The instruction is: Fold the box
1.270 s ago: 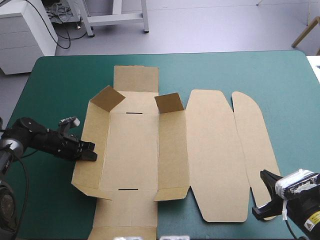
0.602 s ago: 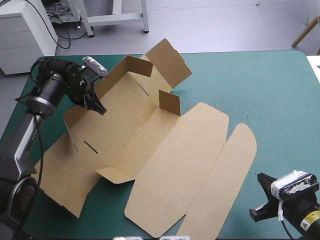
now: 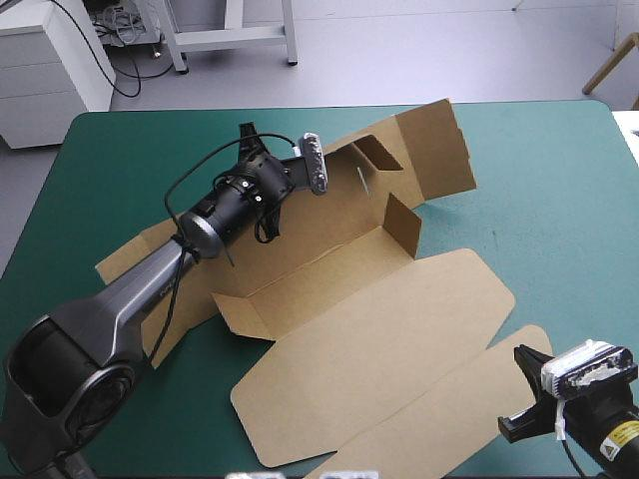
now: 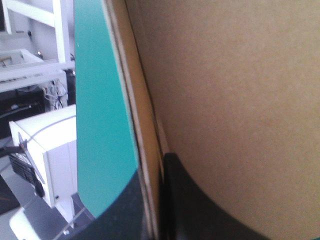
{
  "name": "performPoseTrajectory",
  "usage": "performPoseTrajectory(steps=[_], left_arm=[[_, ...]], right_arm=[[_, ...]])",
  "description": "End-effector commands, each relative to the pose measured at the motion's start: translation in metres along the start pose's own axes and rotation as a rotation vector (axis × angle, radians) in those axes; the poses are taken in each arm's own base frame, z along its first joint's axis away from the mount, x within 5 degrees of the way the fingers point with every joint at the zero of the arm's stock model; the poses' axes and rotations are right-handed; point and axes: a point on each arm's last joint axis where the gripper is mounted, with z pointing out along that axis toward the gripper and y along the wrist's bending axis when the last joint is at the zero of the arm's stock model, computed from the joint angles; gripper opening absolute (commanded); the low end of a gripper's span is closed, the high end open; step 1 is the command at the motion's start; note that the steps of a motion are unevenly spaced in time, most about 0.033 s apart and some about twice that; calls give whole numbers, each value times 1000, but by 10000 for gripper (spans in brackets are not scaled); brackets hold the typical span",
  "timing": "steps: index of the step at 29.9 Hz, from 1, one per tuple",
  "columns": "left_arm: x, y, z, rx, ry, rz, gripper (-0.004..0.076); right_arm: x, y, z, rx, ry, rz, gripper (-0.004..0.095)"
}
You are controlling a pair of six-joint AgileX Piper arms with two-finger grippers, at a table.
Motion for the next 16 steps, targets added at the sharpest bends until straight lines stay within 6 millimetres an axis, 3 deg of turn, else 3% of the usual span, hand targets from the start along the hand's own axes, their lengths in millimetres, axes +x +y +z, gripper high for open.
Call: performPoseTrajectory(steps=[1,9,16], left_arm=[[-9,1,-27,-73,-77,67,-10],[-29,-28,-32,-186,-81,236,-10],[-37,-41,-52,-296,-220,211,-10]], right_arm=[[-13,-1,-3,11,-88,3,-14],[-13,-1,-3,11,-88,3,-14],[-13,-1,-3,11,-88,3,-14]])
